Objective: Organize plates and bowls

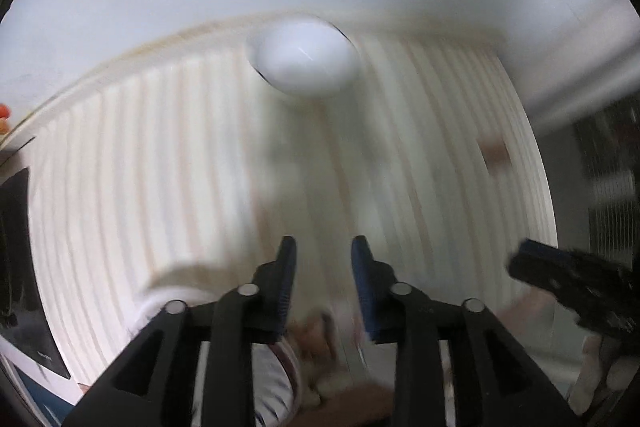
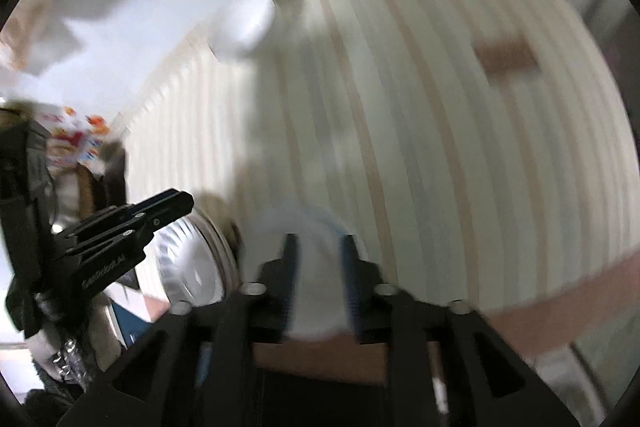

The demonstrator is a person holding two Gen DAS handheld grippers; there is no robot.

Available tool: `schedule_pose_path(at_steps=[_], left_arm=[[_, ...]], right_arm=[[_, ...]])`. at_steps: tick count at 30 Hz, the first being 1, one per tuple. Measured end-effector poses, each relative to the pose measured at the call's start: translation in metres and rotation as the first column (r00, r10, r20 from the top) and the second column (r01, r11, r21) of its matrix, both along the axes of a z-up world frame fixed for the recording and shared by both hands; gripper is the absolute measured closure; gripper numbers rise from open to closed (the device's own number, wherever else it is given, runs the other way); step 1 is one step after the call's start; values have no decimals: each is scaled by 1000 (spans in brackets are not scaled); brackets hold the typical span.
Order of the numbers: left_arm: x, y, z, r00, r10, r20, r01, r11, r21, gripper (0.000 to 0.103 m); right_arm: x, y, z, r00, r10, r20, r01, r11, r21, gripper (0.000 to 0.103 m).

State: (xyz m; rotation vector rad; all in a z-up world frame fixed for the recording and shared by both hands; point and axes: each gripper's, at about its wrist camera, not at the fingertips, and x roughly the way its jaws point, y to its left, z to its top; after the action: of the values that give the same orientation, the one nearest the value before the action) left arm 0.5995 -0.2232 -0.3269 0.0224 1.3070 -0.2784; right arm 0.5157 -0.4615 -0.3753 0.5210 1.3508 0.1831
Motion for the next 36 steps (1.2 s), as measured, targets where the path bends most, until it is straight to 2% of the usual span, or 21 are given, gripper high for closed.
schedule_pose_path(at_steps=[1,5,10,12,14,18,19,21,23,31,36], left_arm=[[17,7,-1,999,31,-9,-31,1000,-6,76],[88,28,-18,987,154,-50,-157,986,-56,76],[143,28,-48,974,201,-107,-209,975,-70,76],[155,24,-62,972,197,-125,-207,976,-68,76],[165,18,-74,972,186,-142,-193,980,-42,76],[176,8,-95,974,161,-157,-165,986,-8,76],[177,7,-97,975,158,-153,-161,987,-5,76],[177,5,-102,977,155,-147,-157,988,-4,88],[177,5,-104,978,151,-146,-154,988,-9,93],[174,-15,-107,981,138,-137,-139,990,2,94],[157,-16,-93,985,124,-122,-126,992,-6,94]], right_arm=[[19,-1,4,1000,-2,30,2,1000,8,44],[92,7,0,996,5,91,-6,1000,13,44],[186,33,-31,992,52,112,-50,999,-20,44],[210,44,-44,993,65,99,-61,997,-47,45],[231,49,-61,994,75,75,-71,996,-61,52],[248,49,-88,997,80,23,-78,994,-79,64],[250,49,-91,997,80,15,-78,994,-80,70],[254,50,-98,997,81,-6,-82,994,-76,77],[257,49,-103,997,81,-16,-82,994,-77,90],[255,54,-103,994,105,-13,-106,988,-116,94],[248,57,-92,994,110,2,-109,987,-116,94]])
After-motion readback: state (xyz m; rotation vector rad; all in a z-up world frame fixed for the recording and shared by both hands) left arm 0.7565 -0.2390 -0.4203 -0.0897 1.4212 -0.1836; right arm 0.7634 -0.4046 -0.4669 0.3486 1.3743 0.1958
